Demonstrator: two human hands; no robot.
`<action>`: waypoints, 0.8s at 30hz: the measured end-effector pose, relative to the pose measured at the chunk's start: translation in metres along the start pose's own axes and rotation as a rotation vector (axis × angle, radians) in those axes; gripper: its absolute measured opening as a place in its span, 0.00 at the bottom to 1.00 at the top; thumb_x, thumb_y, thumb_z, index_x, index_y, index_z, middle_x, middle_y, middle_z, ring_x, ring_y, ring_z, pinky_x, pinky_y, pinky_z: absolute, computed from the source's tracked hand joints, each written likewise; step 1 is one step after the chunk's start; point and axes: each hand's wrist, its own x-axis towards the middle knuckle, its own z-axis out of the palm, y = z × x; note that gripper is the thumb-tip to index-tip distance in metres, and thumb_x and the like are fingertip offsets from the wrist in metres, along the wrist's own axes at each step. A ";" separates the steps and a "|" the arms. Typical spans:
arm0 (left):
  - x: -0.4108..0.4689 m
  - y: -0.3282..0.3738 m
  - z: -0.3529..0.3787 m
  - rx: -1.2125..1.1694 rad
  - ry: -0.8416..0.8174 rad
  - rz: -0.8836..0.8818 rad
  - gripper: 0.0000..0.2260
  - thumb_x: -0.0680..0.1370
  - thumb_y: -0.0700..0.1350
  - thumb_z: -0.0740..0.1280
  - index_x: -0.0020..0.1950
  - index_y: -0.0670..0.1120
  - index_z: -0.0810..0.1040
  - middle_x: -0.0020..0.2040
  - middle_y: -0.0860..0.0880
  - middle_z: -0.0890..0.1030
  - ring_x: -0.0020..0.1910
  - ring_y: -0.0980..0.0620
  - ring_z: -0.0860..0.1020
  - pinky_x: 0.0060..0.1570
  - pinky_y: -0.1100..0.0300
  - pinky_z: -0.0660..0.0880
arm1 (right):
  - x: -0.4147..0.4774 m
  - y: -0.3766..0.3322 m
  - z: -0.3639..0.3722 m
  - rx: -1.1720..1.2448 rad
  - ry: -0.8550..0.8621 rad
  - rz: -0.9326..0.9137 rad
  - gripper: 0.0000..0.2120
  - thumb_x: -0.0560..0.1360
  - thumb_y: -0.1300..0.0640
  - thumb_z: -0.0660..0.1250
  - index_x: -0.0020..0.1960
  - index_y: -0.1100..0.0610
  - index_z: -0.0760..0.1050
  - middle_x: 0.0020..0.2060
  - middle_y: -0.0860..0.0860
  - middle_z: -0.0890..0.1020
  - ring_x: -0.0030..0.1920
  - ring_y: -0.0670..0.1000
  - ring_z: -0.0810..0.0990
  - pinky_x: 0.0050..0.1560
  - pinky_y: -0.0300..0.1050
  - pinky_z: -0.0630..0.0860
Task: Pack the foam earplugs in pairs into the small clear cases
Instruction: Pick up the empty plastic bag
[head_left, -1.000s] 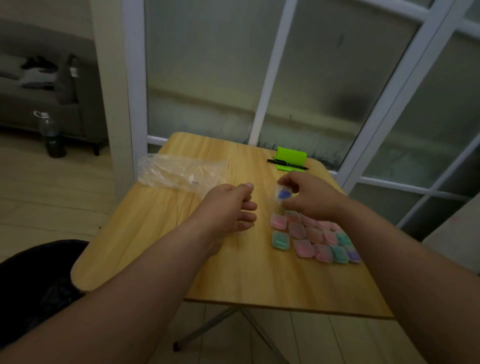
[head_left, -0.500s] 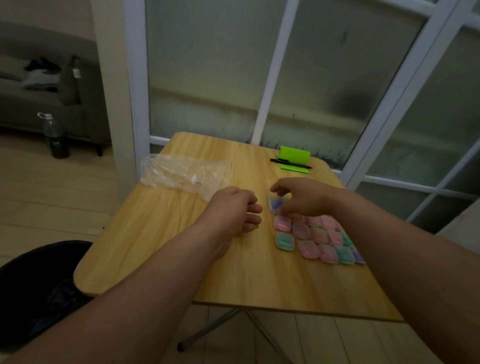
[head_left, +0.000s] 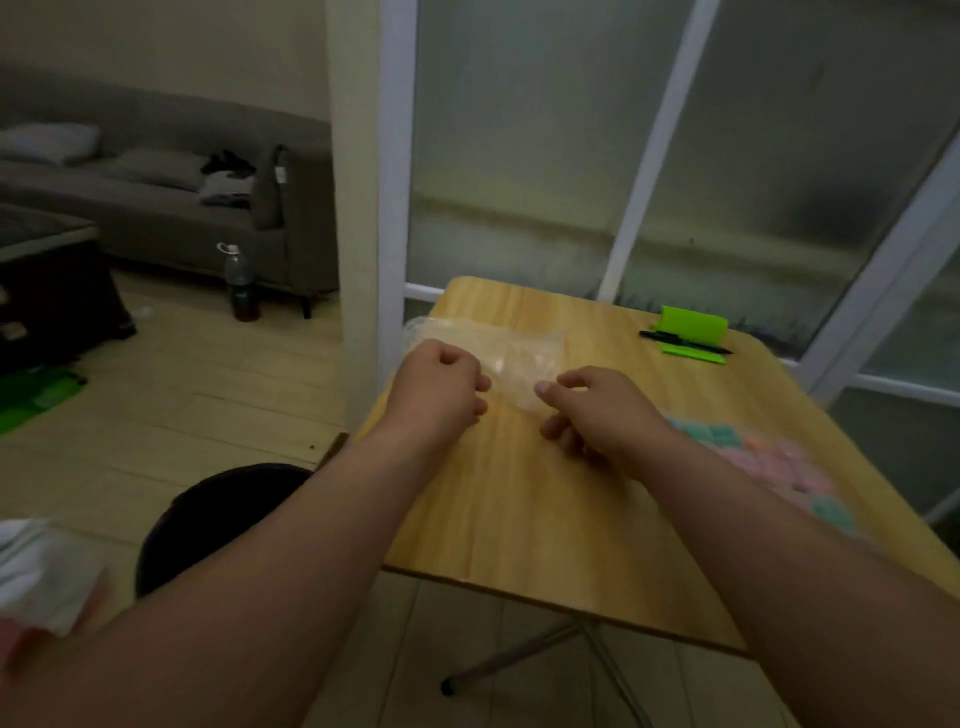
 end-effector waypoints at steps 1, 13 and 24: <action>0.004 0.001 -0.012 -0.017 0.052 0.002 0.07 0.84 0.41 0.61 0.57 0.42 0.78 0.50 0.44 0.85 0.38 0.50 0.80 0.36 0.58 0.77 | 0.002 -0.005 0.007 0.050 -0.021 0.027 0.18 0.82 0.44 0.69 0.67 0.51 0.75 0.37 0.52 0.89 0.32 0.52 0.82 0.33 0.46 0.73; 0.016 0.011 -0.153 -0.199 0.343 0.028 0.08 0.83 0.40 0.62 0.48 0.44 0.79 0.44 0.43 0.82 0.35 0.50 0.77 0.33 0.60 0.73 | -0.040 -0.098 0.067 -0.043 0.078 -0.417 0.07 0.78 0.56 0.68 0.44 0.56 0.83 0.41 0.53 0.86 0.43 0.51 0.86 0.48 0.60 0.83; 0.004 -0.029 -0.269 -0.251 0.517 -0.108 0.09 0.84 0.36 0.58 0.48 0.42 0.75 0.44 0.43 0.77 0.32 0.53 0.70 0.30 0.63 0.65 | -0.046 -0.170 0.194 -0.543 -0.186 -0.616 0.11 0.79 0.54 0.68 0.47 0.61 0.83 0.42 0.59 0.85 0.42 0.59 0.84 0.45 0.58 0.84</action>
